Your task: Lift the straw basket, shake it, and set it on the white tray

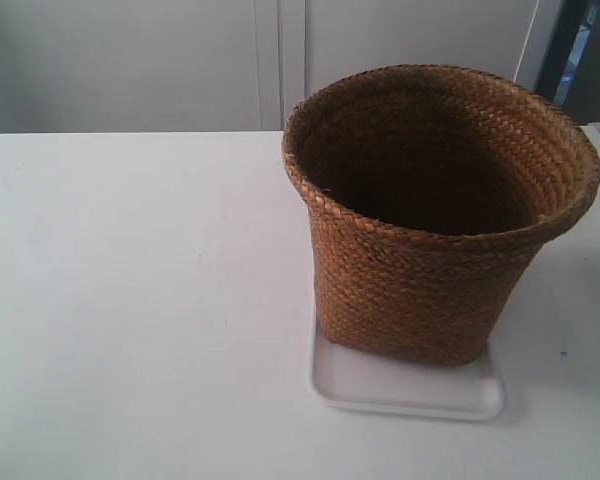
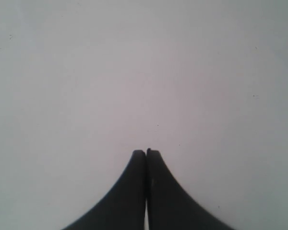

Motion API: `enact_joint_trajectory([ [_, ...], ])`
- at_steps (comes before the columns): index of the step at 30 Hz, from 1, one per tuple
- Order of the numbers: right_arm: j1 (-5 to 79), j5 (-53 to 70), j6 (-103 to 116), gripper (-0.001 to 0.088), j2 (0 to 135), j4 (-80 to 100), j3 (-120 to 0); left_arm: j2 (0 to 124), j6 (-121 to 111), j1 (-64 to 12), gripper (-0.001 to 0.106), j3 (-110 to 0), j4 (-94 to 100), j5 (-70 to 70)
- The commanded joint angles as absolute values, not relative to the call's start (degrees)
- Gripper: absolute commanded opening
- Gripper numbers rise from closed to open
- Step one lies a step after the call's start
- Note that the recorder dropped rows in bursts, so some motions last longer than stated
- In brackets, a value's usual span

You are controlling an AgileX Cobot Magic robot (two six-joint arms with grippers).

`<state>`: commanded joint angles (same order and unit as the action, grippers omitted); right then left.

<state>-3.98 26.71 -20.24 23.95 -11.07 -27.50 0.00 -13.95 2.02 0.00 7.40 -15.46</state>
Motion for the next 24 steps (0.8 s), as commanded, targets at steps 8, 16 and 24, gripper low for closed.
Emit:
enact_joint_trajectory([
  [8, -4.0, 18.9, -17.8, 0.0000, 11.4, -10.6, -15.8, 0.0, -13.9, 2.0, 0.000, 0.0, 7.4, -15.5],
  [16, -4.0, 11.4, 3.0, 0.0000, 6.4, 3.3, -8.4, 0.0, -13.9, 2.0, 0.000, 0.0, 7.4, -15.5],
  [24, -4.0, 12.6, 2.9, 0.0000, 0.0, 5.5, -1.6, 0.0, -13.9, 2.0, 0.000, 0.0, 7.4, -15.5],
])
